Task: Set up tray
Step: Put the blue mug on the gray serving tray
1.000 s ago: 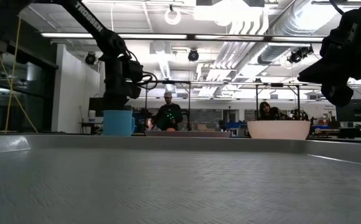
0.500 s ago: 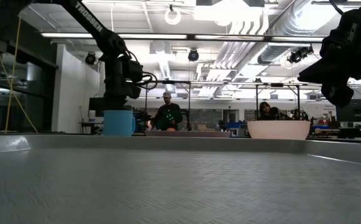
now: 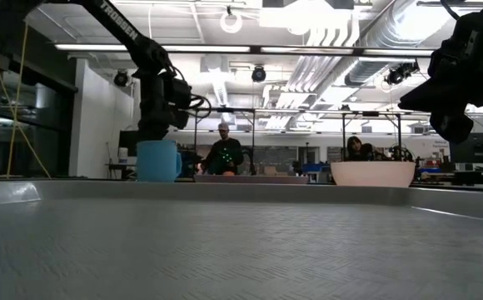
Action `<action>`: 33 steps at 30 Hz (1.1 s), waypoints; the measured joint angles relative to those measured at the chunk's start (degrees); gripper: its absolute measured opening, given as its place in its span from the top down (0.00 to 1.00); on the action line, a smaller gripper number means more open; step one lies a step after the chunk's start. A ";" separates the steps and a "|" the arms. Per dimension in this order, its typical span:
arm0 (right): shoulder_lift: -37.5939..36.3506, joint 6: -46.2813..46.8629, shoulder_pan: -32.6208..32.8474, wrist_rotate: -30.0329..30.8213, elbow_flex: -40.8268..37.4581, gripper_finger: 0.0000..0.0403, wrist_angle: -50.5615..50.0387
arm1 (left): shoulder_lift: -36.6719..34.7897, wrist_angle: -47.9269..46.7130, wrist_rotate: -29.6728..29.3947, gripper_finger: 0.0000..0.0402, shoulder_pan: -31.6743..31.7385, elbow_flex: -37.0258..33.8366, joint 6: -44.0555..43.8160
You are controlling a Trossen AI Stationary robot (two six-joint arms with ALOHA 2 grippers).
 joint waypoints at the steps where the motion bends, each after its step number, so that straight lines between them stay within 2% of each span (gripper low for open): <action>1: 0.00 0.00 0.00 0.00 0.00 0.97 0.09 | 0.00 -1.08 0.09 0.95 0.00 1.24 0.61; 6: 0.00 -0.07 0.00 0.01 -0.09 0.97 0.59 | -0.04 -7.58 0.34 0.95 -1.11 9.60 4.68; 10: 0.00 -0.17 0.02 0.02 -0.09 0.97 0.60 | -0.07 -13.03 3.14 0.95 -3.52 18.70 8.84; 15: 0.02 -0.20 -0.01 0.02 -0.09 0.97 0.60 | -0.15 -17.61 4.96 0.95 -8.52 30.11 11.62; 19: 0.00 -0.20 0.00 0.02 -0.09 0.97 0.60 | -0.17 -18.81 4.76 0.95 -13.27 36.50 11.48; 24: 0.01 -0.20 -0.01 0.02 -0.09 0.97 0.61 | -0.20 -18.97 4.70 0.95 -20.93 40.43 9.43; 33: 0.00 0.33 0.00 -0.75 -0.09 0.97 0.66 | 0.35 -15.31 5.40 0.95 -37.22 40.38 3.23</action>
